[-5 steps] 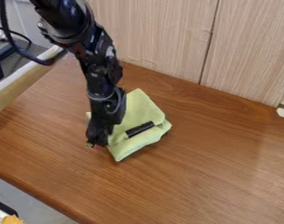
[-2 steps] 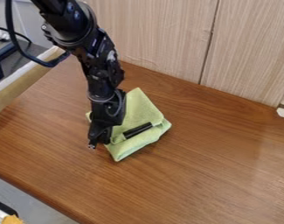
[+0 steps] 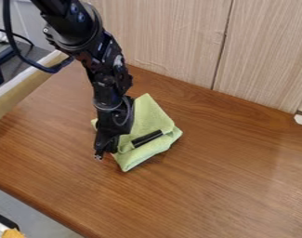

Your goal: Unfold the cloth from bottom right to top left

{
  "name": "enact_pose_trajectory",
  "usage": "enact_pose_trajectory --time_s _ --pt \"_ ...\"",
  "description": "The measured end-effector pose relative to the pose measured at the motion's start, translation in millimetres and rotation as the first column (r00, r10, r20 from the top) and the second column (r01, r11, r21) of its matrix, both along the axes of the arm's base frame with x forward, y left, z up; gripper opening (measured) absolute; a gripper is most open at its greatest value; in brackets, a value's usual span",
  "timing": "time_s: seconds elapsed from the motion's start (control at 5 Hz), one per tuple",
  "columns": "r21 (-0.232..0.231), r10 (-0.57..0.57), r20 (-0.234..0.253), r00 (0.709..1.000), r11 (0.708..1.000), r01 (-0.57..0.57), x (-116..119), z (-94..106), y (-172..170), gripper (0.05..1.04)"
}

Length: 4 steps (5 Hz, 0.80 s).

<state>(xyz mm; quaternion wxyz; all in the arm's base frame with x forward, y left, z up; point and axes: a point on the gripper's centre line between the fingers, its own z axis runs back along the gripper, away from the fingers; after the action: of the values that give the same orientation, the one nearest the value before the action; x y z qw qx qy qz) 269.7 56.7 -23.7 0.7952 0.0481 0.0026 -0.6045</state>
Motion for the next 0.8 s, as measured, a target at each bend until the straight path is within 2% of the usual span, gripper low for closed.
enact_pose_trajectory --time_s 0.4,0.8 --pt "-0.041 0.043 0.064 0.997 0.998 -0.040 7.8 33.1 -5.6 0.053" --pt "-0.071 0.175 0.108 0.979 0.983 -0.168 33.9 61.4 18.0 0.053"
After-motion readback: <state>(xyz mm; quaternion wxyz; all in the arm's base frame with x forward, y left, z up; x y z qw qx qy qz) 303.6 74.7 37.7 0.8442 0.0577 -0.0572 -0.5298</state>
